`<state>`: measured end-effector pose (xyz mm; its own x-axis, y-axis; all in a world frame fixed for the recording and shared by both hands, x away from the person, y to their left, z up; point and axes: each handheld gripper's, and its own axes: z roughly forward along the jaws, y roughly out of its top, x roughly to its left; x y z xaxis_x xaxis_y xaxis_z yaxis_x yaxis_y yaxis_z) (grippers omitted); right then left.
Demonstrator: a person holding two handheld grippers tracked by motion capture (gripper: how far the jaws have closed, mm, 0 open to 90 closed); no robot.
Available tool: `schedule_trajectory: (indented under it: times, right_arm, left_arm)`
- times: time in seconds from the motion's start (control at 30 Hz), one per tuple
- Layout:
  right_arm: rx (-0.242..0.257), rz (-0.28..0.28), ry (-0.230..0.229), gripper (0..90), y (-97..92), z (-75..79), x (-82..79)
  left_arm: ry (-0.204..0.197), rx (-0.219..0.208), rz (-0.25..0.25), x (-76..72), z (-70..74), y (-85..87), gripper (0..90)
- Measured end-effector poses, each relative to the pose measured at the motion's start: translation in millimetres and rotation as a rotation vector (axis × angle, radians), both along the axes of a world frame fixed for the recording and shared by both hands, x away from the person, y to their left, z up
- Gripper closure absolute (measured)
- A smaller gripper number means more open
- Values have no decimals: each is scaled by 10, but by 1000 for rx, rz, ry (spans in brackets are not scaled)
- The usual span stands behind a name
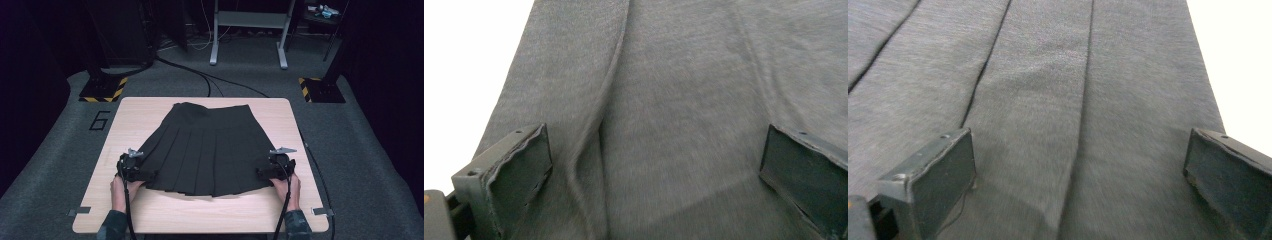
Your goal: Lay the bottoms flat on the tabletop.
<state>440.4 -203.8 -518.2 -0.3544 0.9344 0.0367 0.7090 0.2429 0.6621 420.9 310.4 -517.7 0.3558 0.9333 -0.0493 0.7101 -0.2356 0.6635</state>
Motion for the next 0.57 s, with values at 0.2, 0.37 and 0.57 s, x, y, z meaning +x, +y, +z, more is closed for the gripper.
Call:
schedule_trajectory:
  times: [0.2, 0.37, 0.57]
  right_arm:
    - [21, -3, -68, 0, -243, 136, -328]
    - [-28, -36, -51, 0, -591, -1, -688]
    - [-13, -35, -87, 0, -737, -120, -819]
  left_arm:
    - [-88, -26, 52, -321, 128, 274, 0]
    - [-44, -17, 36, -536, -79, 609, 0]
    - [-94, 16, 13, -638, -153, 668, 0]
